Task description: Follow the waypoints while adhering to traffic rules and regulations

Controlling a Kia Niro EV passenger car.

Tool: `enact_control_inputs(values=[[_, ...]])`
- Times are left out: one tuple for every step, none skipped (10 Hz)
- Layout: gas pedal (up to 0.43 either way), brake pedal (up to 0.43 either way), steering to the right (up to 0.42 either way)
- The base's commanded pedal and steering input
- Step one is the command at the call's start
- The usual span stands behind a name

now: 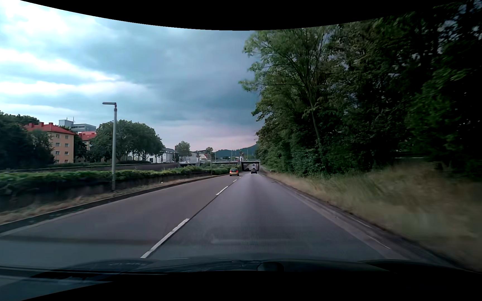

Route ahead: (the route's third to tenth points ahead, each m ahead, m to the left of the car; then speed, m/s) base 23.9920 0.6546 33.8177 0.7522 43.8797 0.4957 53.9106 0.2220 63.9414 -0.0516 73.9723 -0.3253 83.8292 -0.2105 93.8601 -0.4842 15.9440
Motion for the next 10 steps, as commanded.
enact_control_inputs(values=[[0.028,0.000,0.001],[0.039,0.000,0.001],[0.059,0.000,0.001],[0.059,0.000,0.001],[0.067,0.000,0.001],[0.067,0.000,0.001],[0.067,0.000,0.001],[0.067,0.000,0.001],[0.067,0.000,0.001],[0.067,0.000,0.000]])
